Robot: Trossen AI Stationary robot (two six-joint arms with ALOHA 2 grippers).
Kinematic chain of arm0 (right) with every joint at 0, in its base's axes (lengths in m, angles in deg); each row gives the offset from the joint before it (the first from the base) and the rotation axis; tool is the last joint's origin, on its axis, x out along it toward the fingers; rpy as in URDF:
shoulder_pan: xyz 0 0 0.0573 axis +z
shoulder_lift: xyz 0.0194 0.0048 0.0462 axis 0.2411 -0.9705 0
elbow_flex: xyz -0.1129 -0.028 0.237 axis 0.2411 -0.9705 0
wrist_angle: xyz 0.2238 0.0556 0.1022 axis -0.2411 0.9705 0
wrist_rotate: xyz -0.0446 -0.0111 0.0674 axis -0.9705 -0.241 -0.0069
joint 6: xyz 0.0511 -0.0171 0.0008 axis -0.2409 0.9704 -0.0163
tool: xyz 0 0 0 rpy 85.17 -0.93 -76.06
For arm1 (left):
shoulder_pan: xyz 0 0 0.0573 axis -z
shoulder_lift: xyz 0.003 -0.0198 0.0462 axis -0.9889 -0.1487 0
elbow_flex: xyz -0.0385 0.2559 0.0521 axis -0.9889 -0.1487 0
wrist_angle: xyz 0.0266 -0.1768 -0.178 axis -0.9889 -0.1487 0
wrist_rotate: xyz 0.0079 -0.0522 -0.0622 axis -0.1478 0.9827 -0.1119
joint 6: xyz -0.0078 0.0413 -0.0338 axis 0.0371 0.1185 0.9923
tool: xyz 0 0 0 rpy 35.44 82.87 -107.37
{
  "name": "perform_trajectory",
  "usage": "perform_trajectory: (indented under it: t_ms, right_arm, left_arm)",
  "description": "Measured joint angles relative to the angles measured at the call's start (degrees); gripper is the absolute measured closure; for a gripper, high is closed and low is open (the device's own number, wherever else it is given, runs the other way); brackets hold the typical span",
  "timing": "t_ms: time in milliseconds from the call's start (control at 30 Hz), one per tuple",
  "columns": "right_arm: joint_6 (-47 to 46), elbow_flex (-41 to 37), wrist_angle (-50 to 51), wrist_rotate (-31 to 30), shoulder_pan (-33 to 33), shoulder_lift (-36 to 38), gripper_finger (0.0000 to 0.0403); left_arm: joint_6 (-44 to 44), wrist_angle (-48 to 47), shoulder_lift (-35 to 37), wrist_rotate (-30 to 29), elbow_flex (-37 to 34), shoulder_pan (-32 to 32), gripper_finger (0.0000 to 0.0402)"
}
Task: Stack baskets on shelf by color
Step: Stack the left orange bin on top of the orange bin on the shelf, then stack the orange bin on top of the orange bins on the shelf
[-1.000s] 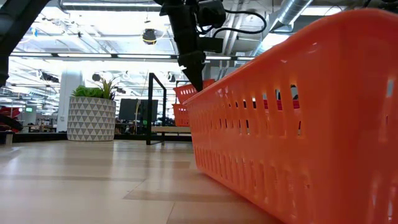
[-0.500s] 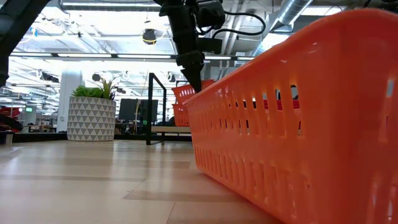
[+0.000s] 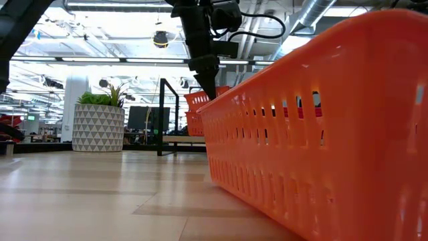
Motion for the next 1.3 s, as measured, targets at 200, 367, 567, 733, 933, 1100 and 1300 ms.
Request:
perform_trajectory:
  t_ms: [200,367,567,733,933,1100,1300]
  right_arm:
    - [0.0,0.0,0.0,0.0,0.0,0.0,0.0243]
    - [0.0,0.0,0.0,0.0,0.0,0.0,0.0243]
    - [0.0,0.0,0.0,0.0,0.0,0.0,0.0243]
    - [0.0,0.0,0.0,0.0,0.0,0.0,0.0243]
    - [0.0,0.0,0.0,0.0,0.0,0.0,0.0243]
    - [0.3,0.0,0.0,0.0,0.0,0.0,0.0243]
    - [0.4,0.0,0.0,0.0,0.0,0.0,0.0243]
  left_arm:
    - [-0.2,0.0,0.0,0.0,0.0,0.0,0.0401]
    - [-0.4,0.0,0.0,-0.1,0.0,0.0,0.0396]
    - [-1.8,0.0,0.0,0.1,0.0,0.0,0.0373]
    - [-1.9,0.0,0.0,-1.2,0.0,0.0,0.0340]
    - [-1.5,0.3,0.0,-5.0,0.0,0.0,0.0308]
    - [1.1,0.1,0.0,-5.6,0.7,0.0,0.0299]
    - [7.5,0.2,0.0,-2.8,3.3,0.2,0.0299]
